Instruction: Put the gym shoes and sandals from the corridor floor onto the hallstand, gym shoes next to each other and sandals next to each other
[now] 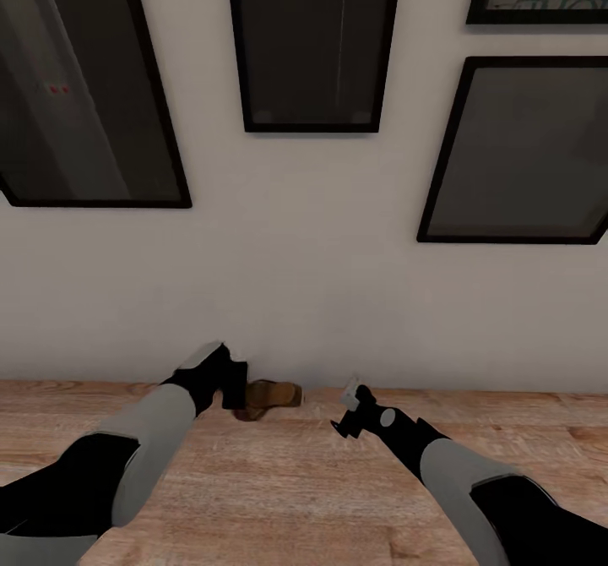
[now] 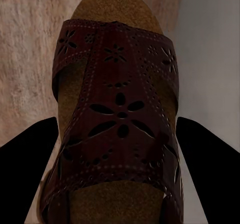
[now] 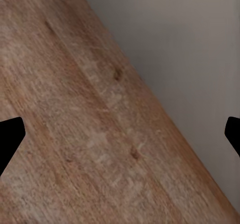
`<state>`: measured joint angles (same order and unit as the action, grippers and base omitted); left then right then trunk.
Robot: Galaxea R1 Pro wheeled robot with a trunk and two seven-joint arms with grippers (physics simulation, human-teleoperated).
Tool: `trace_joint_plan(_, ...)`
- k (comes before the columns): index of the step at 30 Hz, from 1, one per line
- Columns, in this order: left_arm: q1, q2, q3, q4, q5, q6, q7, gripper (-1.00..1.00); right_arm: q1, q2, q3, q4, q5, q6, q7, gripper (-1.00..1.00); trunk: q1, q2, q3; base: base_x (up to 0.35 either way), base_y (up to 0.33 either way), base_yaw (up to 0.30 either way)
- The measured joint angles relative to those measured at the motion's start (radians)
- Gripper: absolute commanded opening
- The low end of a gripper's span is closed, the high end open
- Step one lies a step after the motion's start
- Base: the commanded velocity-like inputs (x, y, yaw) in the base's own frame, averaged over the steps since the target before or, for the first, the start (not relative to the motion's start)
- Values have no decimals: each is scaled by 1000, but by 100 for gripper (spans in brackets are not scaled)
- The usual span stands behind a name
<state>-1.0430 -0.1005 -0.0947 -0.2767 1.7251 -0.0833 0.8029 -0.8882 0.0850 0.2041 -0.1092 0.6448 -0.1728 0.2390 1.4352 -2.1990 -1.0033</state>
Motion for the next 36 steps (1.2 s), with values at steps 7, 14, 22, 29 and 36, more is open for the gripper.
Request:
trace_joint_plan(7, 0, 47, 3, 48, 137, 8, -1, -100, 0, 2, 0, -2, 0, 0, 0, 100, 0, 0, 0, 0, 0, 0)
trace_joint_plan(14, -1, 52, 2, 55, 168, 9, -2, -100, 0, 3, 0, -4, -2, -1, 1, 100, 0, 0, 0, 0, 0, 0)
trace_joint_plan(22, 0, 44, 0, 56, 174, 10, 2, -100, 0, 5, 1, -14, -2, -12, 128, 100, 0, 0, 0, 0, 0, 0)
trace_joint_plan(29, -1, 37, -5, 54, 171, 9, 55, -100, 0, 6, 0, -53, -2, -27, 243, 100, 0, 0, 0, 0, 0, 0)
trace_joint_plan(36, 0, 35, -26, 52, 169, 8, 161, -100, 0, 6, 1, -60, -2, -59, 304, 100, 0, 0, 0, 0, 0, 0)
